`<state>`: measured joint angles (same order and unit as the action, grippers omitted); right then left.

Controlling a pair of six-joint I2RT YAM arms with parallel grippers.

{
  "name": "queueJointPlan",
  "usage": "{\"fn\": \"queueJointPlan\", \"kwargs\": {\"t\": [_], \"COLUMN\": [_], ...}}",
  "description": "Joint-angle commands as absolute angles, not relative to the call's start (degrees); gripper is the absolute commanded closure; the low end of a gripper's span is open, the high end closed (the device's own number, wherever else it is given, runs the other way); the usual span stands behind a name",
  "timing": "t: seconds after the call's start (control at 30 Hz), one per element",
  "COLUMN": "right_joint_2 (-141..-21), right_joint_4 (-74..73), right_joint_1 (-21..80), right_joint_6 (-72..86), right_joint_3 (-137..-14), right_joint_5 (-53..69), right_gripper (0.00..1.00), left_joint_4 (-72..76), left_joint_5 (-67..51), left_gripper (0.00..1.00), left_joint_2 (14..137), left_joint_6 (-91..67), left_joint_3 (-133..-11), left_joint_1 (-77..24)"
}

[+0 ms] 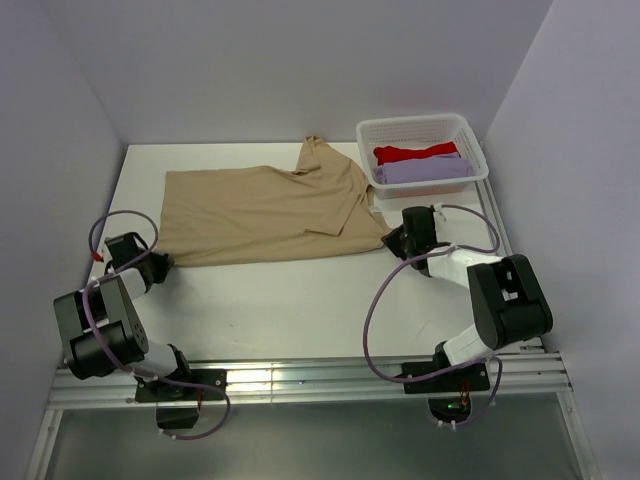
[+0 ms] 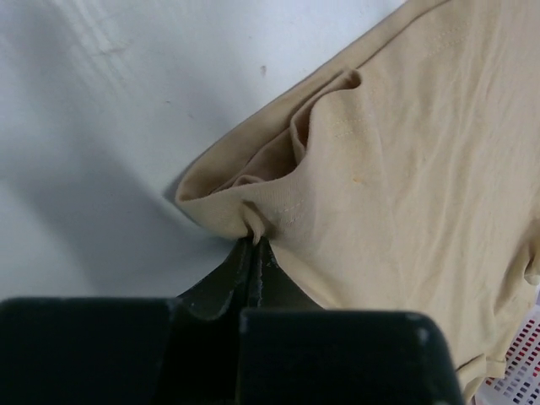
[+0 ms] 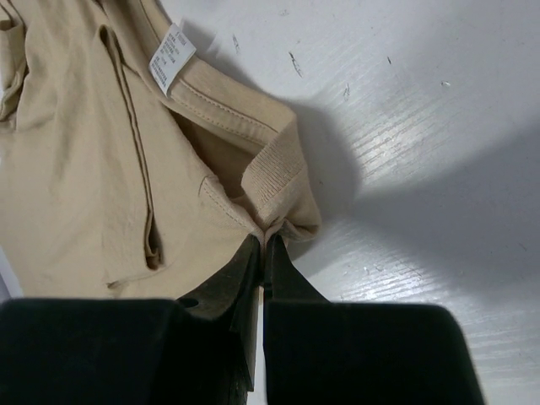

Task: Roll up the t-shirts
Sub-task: Fold the tshirt

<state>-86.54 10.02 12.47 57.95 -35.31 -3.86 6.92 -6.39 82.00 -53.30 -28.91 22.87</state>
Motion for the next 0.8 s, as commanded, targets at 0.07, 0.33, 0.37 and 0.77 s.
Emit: {"fn": "queueJointPlan", "kwargs": {"t": [0.07, 0.33, 0.37, 0.77], "right_joint_2": [-83.8, -80.2, -80.3, -81.2], "right_joint_4": [5.0, 3.8, 3.7, 5.4], "right_joint_1": [12.5, 12.7, 12.7, 12.7], "right_joint_6": [56.8, 56.1, 56.2, 56.5], "right_joint_3": [-38.1, -36.4, -36.4, -35.9], "right_joint_5": [-5.4, -7.0, -7.1, -5.6], "right_gripper": [1.00, 1.00, 1.00, 1.00], "left_joint_4": [-1.1, 1.2, 2.1, 5.5], "left_joint_5": [-4.9, -7.2, -7.4, -7.6], "left_gripper": [0.99, 0.70, 0.69, 0.73], "left_joint_2": [80.0, 78.8, 78.8, 85.0], "left_joint_6": [-50.6, -49.5, -49.3, -49.5], "left_joint_3": [-32.9, -31.1, -30.4, -30.4], "left_joint_1": [25.0, 25.1, 25.1, 25.8]}}
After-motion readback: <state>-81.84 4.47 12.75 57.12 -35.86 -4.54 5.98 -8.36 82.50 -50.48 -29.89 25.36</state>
